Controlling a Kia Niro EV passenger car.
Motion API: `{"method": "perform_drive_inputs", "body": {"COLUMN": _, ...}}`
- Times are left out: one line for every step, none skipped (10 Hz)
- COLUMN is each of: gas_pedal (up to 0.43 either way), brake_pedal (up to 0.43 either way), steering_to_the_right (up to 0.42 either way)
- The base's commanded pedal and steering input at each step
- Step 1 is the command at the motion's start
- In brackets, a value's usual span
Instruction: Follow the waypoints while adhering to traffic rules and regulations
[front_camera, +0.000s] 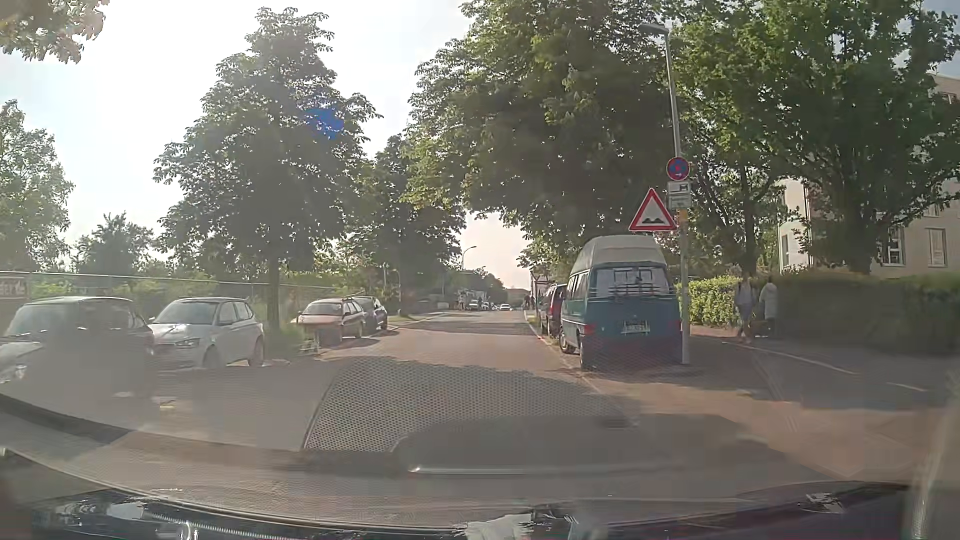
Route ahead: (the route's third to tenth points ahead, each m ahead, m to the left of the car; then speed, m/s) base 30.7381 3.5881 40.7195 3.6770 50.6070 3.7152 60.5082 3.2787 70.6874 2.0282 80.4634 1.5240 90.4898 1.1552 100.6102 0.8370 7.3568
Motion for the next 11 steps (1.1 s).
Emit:
{"method": "perform_drive_inputs", "body": {"gas_pedal": 0.087, "brake_pedal": 0.000, "steering_to_the_right": -0.011}}
{"method": "perform_drive_inputs", "body": {"gas_pedal": 0.087, "brake_pedal": 0.000, "steering_to_the_right": -0.010}}
{"method": "perform_drive_inputs", "body": {"gas_pedal": 0.079, "brake_pedal": 0.000, "steering_to_the_right": -0.008}}
{"method": "perform_drive_inputs", "body": {"gas_pedal": 0.079, "brake_pedal": 0.000, "steering_to_the_right": -0.006}}
{"method": "perform_drive_inputs", "body": {"gas_pedal": 0.067, "brake_pedal": 0.000, "steering_to_the_right": -0.005}}
{"method": "perform_drive_inputs", "body": {"gas_pedal": 0.067, "brake_pedal": 0.000, "steering_to_the_right": -0.004}}
{"method": "perform_drive_inputs", "body": {"gas_pedal": 0.067, "brake_pedal": 0.000, "steering_to_the_right": -0.001}}
{"method": "perform_drive_inputs", "body": {"gas_pedal": 0.067, "brake_pedal": 0.000, "steering_to_the_right": 0.001}}
{"method": "perform_drive_inputs", "body": {"gas_pedal": 0.047, "brake_pedal": 0.000, "steering_to_the_right": 0.000}}
{"method": "perform_drive_inputs", "body": {"gas_pedal": 0.000, "brake_pedal": 0.000, "steering_to_the_right": 0.000}}
{"method": "perform_drive_inputs", "body": {"gas_pedal": 0.000, "brake_pedal": 0.000, "steering_to_the_right": 0.001}}
